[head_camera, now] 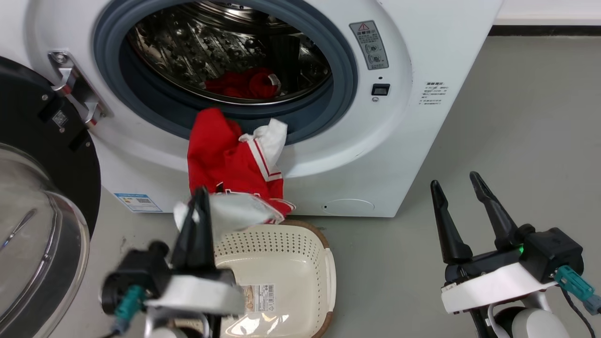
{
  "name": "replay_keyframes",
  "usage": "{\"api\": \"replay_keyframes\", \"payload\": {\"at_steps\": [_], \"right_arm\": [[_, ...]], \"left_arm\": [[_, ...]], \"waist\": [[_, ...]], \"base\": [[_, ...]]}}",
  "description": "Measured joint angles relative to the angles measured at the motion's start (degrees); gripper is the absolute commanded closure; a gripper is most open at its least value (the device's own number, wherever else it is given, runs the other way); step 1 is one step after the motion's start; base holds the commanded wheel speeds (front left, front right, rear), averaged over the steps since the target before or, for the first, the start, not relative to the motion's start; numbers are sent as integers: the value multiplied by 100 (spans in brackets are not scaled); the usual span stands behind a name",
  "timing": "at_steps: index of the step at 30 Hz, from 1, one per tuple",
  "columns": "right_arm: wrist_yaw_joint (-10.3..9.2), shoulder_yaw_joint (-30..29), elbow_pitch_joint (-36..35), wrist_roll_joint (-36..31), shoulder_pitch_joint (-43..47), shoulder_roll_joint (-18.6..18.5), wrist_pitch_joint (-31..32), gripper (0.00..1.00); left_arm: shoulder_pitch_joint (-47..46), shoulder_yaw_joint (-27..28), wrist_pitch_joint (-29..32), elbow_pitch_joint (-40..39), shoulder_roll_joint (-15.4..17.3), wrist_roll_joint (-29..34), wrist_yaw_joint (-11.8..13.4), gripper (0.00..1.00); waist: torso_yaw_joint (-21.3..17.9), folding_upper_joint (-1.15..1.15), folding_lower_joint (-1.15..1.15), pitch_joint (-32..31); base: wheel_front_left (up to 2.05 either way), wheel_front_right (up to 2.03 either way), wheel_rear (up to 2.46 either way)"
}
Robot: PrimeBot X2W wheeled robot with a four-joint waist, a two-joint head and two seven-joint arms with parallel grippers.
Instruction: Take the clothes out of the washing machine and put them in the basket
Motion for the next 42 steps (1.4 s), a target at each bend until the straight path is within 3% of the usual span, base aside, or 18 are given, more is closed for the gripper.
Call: {"api": "replay_keyframes", "payload": {"at_steps": [6, 13, 20, 30, 40, 42], "right_arm": [[-1, 11, -2, 1, -29, -1, -8, 0], [-1, 74, -43, 0, -209, -1, 0, 0], [-1, 205, -149, -15, -521, -1, -3, 0], [-1, 380, -123, 24, -1071, -4, -247, 0], [-1, 638, 203, 250, -1453, -7, -555, 0], [0, 687, 279, 290, -1510, -5, -604, 0]], "left_arm": [[697, -369, -59, 802, -186, -119, 63, 100], [565, -492, -311, 1934, -294, -287, 79, 100], [-402, -434, -428, 3576, -365, -586, -63, 100], [-2596, -77, -563, 5880, -263, -655, -163, 100], [-3784, 398, -580, 6778, 157, -599, -43, 100], [-3915, 468, -580, 6904, 252, -609, -40, 56]], "waist": [[-24, 0, 0, 179], [-15, 0, 0, 569], [-108, 0, 0, 1212], [-518, 0, 1, 2620], [-1142, 0, 1, 3793], [-1278, 0, 1, 3933]], "base": [[0, 0, 0], [0, 0, 0], [0, 0, 0], [0, 0, 0], [0, 0, 0], [0, 0, 0]]}}
